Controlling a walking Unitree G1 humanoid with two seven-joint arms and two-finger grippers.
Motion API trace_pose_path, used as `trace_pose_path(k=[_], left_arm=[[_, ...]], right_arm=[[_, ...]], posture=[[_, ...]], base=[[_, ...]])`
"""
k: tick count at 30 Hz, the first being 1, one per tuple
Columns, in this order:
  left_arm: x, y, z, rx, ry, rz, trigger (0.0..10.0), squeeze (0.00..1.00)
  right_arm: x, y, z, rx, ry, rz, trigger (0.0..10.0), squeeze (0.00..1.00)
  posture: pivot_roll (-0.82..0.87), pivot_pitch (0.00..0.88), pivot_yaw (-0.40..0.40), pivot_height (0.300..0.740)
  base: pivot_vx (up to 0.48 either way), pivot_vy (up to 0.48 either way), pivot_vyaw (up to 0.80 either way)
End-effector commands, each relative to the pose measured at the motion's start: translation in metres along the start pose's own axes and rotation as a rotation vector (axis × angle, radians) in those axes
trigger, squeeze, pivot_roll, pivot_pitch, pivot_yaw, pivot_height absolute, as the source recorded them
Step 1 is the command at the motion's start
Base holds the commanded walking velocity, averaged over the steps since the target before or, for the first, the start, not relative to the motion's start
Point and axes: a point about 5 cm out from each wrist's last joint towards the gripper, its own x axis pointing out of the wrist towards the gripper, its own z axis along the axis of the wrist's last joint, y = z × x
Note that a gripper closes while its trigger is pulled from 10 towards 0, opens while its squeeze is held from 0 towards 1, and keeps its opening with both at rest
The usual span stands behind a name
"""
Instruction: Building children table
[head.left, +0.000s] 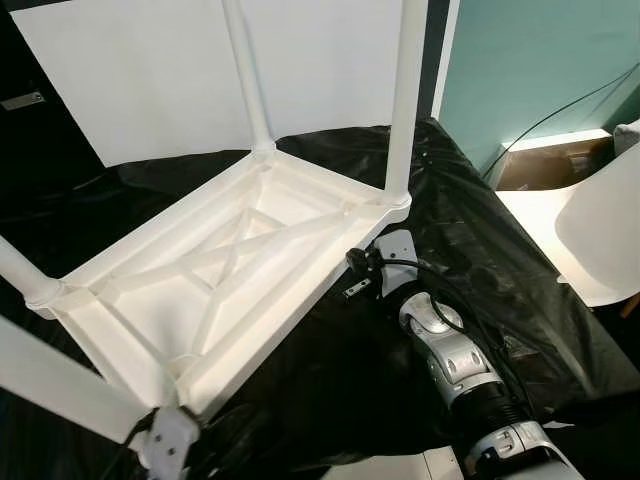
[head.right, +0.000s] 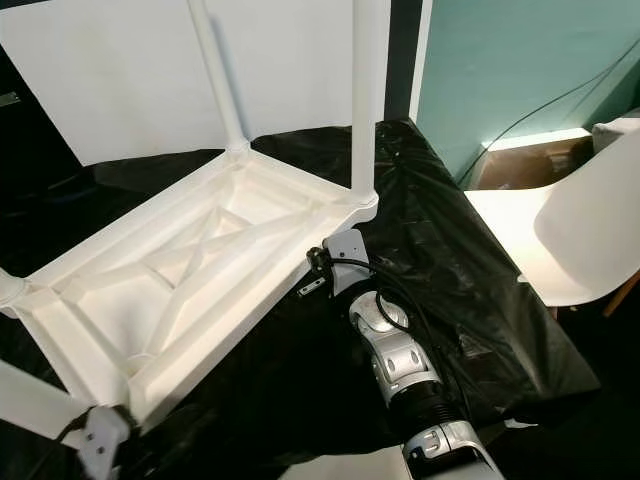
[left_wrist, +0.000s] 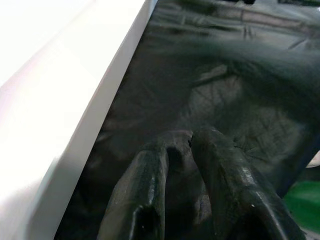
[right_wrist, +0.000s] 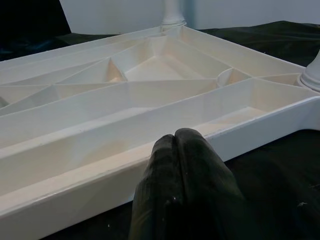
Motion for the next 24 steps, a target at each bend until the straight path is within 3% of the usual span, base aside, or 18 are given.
trace_pose_path(k=[1,4,16,18,22,24], left_arm=[[-0.011,0.011,-0.002,0.026,0.052,0.047,10.0,0.0],[-0.031,0.021,-0.004,0.042,0.146,0.049,10.0,0.0],[-0.052,0.033,0.0,0.034,0.183,0.089,10.0,0.0],[-0.066,0.048,0.004,0.061,0.209,0.164,10.0,0.0],[-0.078,0.055,0.007,0.071,0.242,0.193,10.0,0.0],[-0.096,0.06,0.008,0.075,0.327,0.207,10.0,0.0]], right_arm=[[0.003,0.004,0.003,0.002,-0.011,0.019,10.0,0.0],[0.005,0.006,0.004,0.003,-0.014,0.032,10.0,0.0],[0.004,0.005,0.001,0.001,-0.009,0.027,10.0,0.0],[0.003,0.005,0.0,0.0,-0.005,0.03,10.0,0.0],[0.004,0.005,0.0,-0.002,-0.005,0.039,10.0,0.0],[0.005,0.007,0.001,-0.003,-0.007,0.049,10.0,0.0]], posture=[[0.07,0.0,0.072,0.74],[0.07,0.0,0.072,0.74],[0.07,0.0,0.08,0.74],[0.07,0.0,0.079,0.74],[0.08,0.0,0.071,0.74],[0.09,0.0,0.061,0.74]], base=[[0.0,0.0,0.0],[0.0,0.0,0.0],[0.0,0.0,0.0],[0.0,0.0,0.0],[0.0,0.0,0.0],[0.0,0.0,0.0]])
